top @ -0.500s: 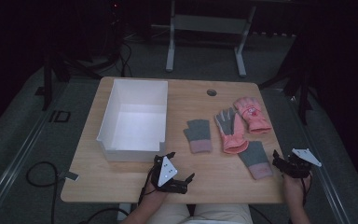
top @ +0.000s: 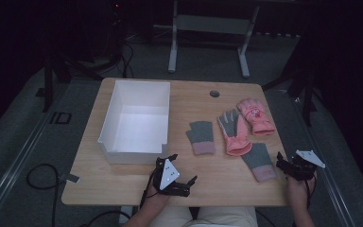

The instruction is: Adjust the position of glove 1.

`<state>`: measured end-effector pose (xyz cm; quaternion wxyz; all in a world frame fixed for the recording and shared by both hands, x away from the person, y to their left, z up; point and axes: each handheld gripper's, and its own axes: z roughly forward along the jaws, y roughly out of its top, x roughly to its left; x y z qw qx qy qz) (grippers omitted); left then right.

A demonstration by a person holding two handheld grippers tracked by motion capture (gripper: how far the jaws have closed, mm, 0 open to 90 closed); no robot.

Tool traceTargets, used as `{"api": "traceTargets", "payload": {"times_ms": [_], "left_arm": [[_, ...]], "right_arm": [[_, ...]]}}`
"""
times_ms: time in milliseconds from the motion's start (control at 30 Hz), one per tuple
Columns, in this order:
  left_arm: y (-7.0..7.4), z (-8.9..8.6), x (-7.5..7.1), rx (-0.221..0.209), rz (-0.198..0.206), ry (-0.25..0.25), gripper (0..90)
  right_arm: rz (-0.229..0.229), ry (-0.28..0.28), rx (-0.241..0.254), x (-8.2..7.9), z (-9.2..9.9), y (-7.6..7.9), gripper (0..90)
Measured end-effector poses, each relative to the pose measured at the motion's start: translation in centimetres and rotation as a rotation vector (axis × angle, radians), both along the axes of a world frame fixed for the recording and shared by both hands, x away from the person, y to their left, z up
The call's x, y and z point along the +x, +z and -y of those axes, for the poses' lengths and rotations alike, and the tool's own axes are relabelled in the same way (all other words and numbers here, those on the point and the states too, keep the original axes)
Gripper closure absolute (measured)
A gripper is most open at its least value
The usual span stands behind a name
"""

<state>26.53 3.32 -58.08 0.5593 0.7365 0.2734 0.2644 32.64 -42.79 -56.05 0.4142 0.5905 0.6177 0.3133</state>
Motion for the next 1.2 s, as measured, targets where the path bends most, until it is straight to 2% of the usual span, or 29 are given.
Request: {"api": "traceTargets", "payload": {"times_ms": [33, 100, 133, 167, 200, 233, 267, 367, 533, 600, 700, 833, 867, 1033, 1200], "left_arm": [[0.0, 0.0, 0.0, 0.003, 0.0, -0.007, 0.3], [0.0, 0.0, 0.0, 0.005, 0.0, -0.007, 0.3], [0.0, 0.0, 0.0, 0.004, -0.001, -0.008, 0.3], [0.0, 0.0, 0.0, 0.004, -0.001, -0.008, 0.3], [0.0, 0.0, 0.0, 0.002, 0.0, -0.01, 0.3], [0.0, 0.0, 0.0, 0.001, -0.001, -0.011, 0.3], [0.0, 0.0, 0.0, 0.001, -0.001, -0.011, 0.3], [0.0, 0.0, 0.0, 0.0, 0.002, -0.012, 0.3], [0.0, 0.0, 0.0, 0.004, 0.006, -0.015, 0.3], [0.0, 0.0, 0.0, 0.004, 0.007, -0.016, 0.3], [0.0, 0.0, -0.1, 0.005, 0.009, -0.017, 0.3], [0.0, 0.1, -0.1, 0.005, 0.009, -0.016, 0.3], [0.0, 0.0, -0.1, 0.005, 0.01, -0.016, 0.3], [0.0, 0.0, -0.1, 0.003, 0.011, -0.016, 0.3], [0.0, 0.0, -0.1, 0.004, 0.012, -0.017, 0.3]], "right_arm": [[-0.022, -0.004, 0.008, 0.1, 0.0, 0.0, 11.3], [-0.027, -0.002, 0.006, 0.1, 0.0, 0.0, 11.4], [-0.087, 0.004, 0.013, 0.2, 0.1, -0.1, 13.3], [-0.087, 0.004, 0.013, 0.2, 0.1, -0.1, 13.3], [-0.162, 0.049, 0.119, 0.6, 0.6, -0.2, 13.4], [-0.174, 0.051, 0.152, 0.6, 0.7, -0.2, 13.5], [-0.183, 0.047, 0.151, 0.7, 0.8, -0.1, 13.1], [-0.191, 0.047, 0.124, 0.6, 0.6, 0.1, 12.2], [-0.206, 0.028, 0.081, 0.7, -0.1, 1.6, 11.0], [-0.206, 0.029, 0.08, 0.7, -0.2, 1.8, 10.9], [-0.198, 0.024, 0.103, 0.8, -0.6, 2.4, 10.9], [-0.187, 0.041, 0.103, 0.9, -1.0, 3.1, 10.9], [-0.177, 0.058, 0.081, 1.2, -1.7, 4.1, 10.9], [-0.164, 0.076, 0.073, 1.7, -2.5, 5.5, 13.1], [-0.136, 0.09, 0.085, 2.3, -3.2, 7.2, 13.8]]}}
